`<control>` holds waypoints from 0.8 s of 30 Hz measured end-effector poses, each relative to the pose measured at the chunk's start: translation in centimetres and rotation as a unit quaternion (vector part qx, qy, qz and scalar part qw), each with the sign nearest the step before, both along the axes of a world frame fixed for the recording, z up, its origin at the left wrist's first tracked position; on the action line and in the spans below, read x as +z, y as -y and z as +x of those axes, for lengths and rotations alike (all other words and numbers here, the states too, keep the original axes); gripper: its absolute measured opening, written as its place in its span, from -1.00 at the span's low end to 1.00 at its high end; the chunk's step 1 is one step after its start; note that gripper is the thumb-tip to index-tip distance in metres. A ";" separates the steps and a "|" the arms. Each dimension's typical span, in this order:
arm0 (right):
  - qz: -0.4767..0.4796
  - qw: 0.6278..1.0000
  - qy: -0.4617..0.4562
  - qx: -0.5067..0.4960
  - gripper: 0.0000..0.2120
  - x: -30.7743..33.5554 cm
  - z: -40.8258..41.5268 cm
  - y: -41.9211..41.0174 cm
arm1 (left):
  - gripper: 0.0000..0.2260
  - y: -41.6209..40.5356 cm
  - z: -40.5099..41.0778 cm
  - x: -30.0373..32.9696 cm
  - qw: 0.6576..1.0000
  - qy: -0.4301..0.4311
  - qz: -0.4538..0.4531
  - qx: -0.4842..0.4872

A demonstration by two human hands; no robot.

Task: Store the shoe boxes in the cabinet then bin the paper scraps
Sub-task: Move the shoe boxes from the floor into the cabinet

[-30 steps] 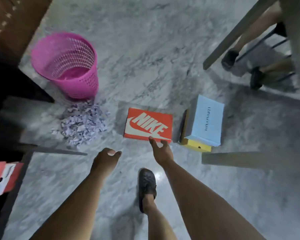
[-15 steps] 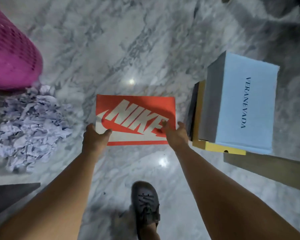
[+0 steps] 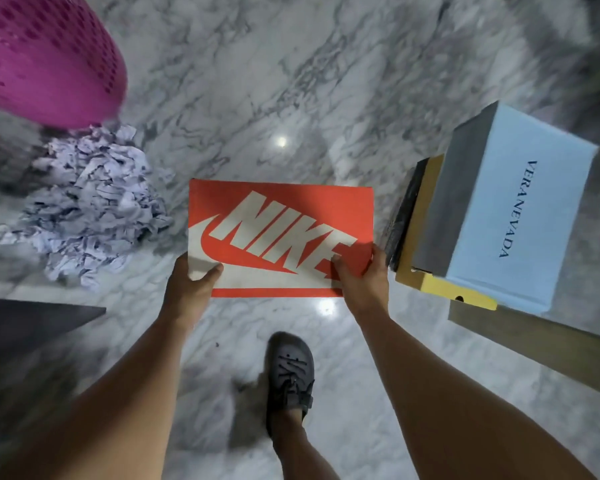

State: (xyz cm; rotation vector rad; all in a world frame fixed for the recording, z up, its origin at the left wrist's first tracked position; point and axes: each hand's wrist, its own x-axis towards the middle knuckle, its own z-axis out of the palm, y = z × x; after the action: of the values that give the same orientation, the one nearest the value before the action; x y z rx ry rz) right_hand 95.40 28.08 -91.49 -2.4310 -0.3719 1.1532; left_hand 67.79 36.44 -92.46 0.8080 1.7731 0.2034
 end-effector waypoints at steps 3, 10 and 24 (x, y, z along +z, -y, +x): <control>0.017 1.000 0.023 0.007 -0.27 5.7 -1.7 1.5 | -0.66 2.1 -1.3 5.9 1.000 -0.003 0.011 0.013; 0.028 0.997 0.043 0.051 -0.27 24.6 -8.5 9.2 | -0.67 13.2 -8.4 25.4 0.996 0.020 0.024 0.088; 0.168 0.914 -0.019 0.369 -0.35 51.7 -39.0 23.1 | -0.46 45.0 -38.2 54.4 0.895 0.011 0.124 0.429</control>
State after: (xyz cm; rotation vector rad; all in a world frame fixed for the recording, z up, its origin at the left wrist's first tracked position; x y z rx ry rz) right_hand 56.41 4.96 -39.76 -1.9878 -1.4361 1.2686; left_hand 29.55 -8.55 -38.08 0.1307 2.0044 1.0312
